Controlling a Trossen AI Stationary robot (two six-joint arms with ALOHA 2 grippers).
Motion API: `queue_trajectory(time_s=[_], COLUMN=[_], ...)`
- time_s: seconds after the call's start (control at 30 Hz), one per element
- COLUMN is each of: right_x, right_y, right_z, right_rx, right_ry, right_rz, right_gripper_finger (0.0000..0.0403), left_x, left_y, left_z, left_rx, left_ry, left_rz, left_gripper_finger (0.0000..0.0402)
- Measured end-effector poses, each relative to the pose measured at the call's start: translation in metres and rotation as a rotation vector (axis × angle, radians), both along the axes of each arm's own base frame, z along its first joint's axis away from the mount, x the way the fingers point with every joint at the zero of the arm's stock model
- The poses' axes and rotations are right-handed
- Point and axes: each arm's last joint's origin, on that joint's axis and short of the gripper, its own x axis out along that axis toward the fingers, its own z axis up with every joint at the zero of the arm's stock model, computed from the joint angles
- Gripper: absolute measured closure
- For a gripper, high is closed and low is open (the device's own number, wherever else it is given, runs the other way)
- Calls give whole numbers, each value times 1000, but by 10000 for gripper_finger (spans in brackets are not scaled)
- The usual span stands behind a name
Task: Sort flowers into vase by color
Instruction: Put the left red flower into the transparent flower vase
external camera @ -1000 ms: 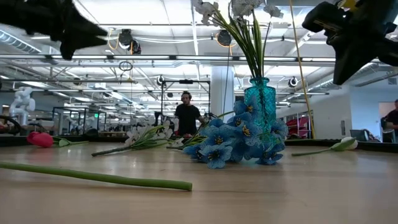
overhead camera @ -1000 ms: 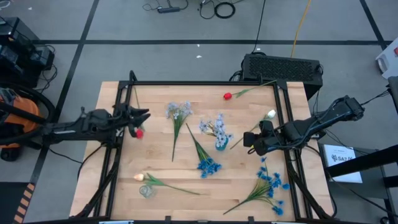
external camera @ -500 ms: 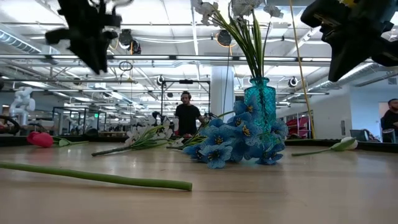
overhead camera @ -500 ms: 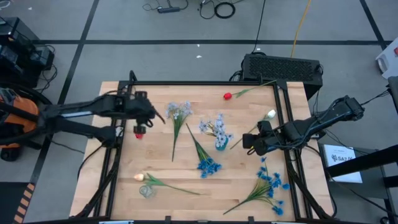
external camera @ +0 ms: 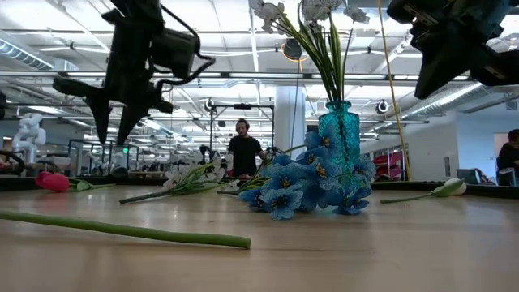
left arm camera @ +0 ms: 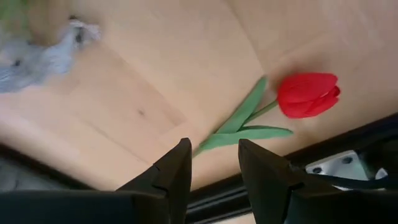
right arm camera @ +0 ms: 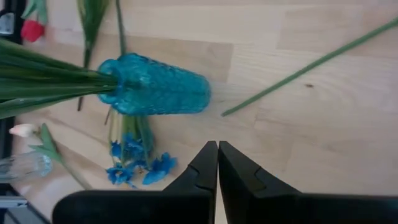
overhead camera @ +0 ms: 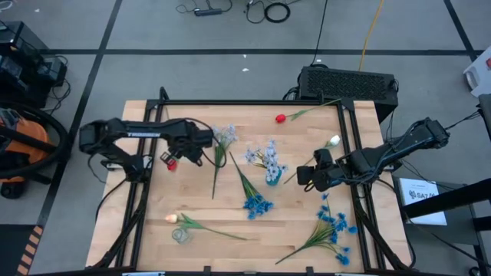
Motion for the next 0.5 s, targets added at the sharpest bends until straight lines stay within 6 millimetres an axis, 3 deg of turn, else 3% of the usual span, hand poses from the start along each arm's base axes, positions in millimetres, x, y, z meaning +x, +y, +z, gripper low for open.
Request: queue_trajectory(time_s=[0.27, 0.5], right_x=[3, 3], right_y=[1, 1], right_z=[2, 2], right_rx=[4, 2], right_ry=[-29, -39], right_rz=[13, 11], right_gripper_finger=[397, 397], left_x=[-21, -37], left_y=[28, 40], left_z=[-28, -54], left_rx=[-31, 18], left_ry=[63, 100], left_rz=[-51, -110], left_gripper_finger=[263, 263])
